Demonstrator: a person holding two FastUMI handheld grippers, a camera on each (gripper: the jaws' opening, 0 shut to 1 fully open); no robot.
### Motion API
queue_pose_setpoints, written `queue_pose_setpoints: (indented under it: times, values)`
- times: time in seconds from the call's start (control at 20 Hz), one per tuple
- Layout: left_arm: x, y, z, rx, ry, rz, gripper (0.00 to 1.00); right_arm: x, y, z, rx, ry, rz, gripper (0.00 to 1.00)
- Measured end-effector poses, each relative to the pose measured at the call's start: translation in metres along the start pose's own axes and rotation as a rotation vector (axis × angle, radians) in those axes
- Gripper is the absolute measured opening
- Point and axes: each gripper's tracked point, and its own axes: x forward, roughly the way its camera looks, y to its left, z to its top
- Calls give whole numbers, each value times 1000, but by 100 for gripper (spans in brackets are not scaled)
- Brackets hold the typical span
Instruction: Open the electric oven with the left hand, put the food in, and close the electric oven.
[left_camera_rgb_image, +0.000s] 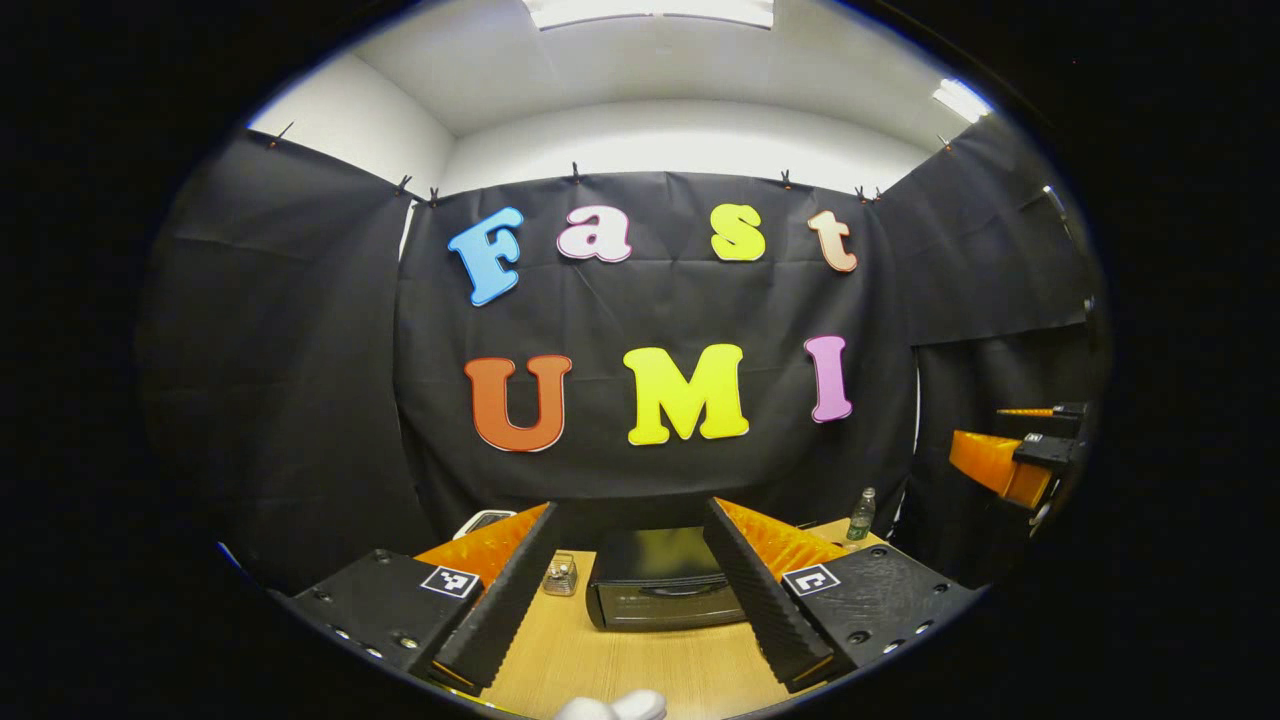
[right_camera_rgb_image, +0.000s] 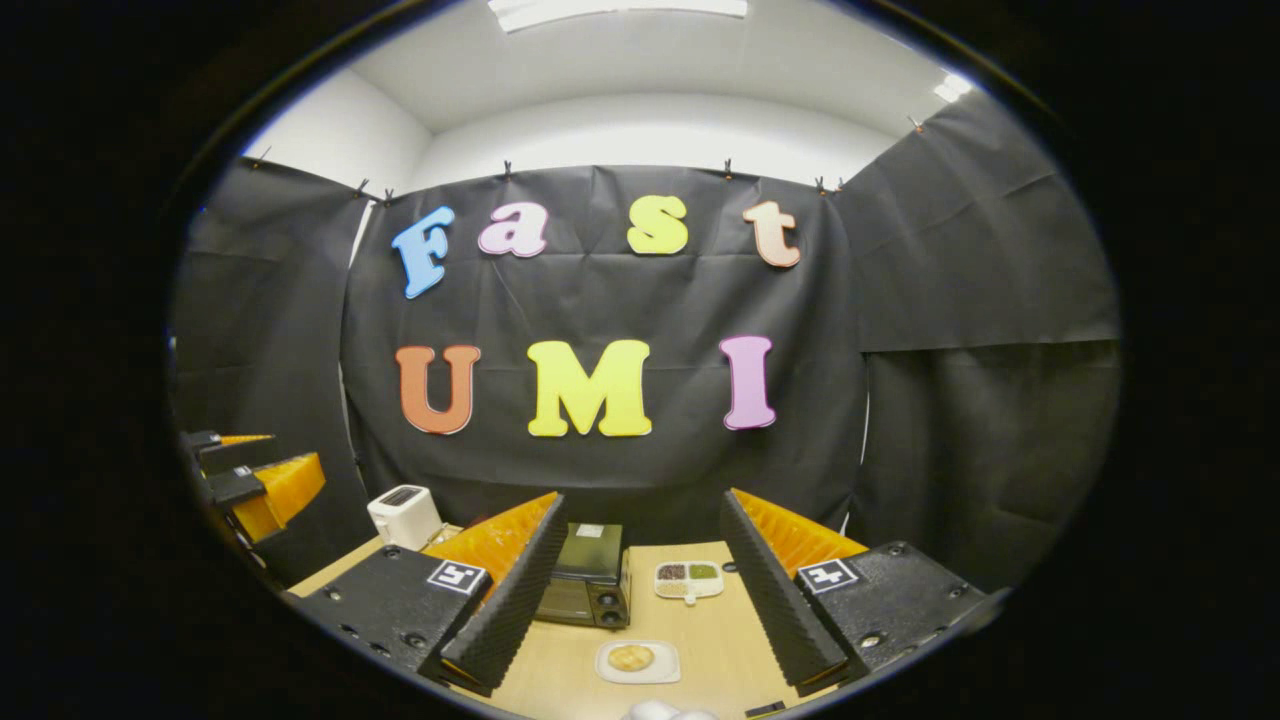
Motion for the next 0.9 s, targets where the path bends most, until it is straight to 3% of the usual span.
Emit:
queue_pose_setpoints:
  times: [0.3,0.55,0.9]
  values:
    - [18,-11,-62,21,14,14,95,0,-18,11,-3,-44,-35,97]
    - [49,-42,-132,10,65,-25,95,8,-36,13,-47,-35,-68,97]
    - [127,-63,-204,-12,143,-27,95,20,-58,0,-70,9,-124,97]
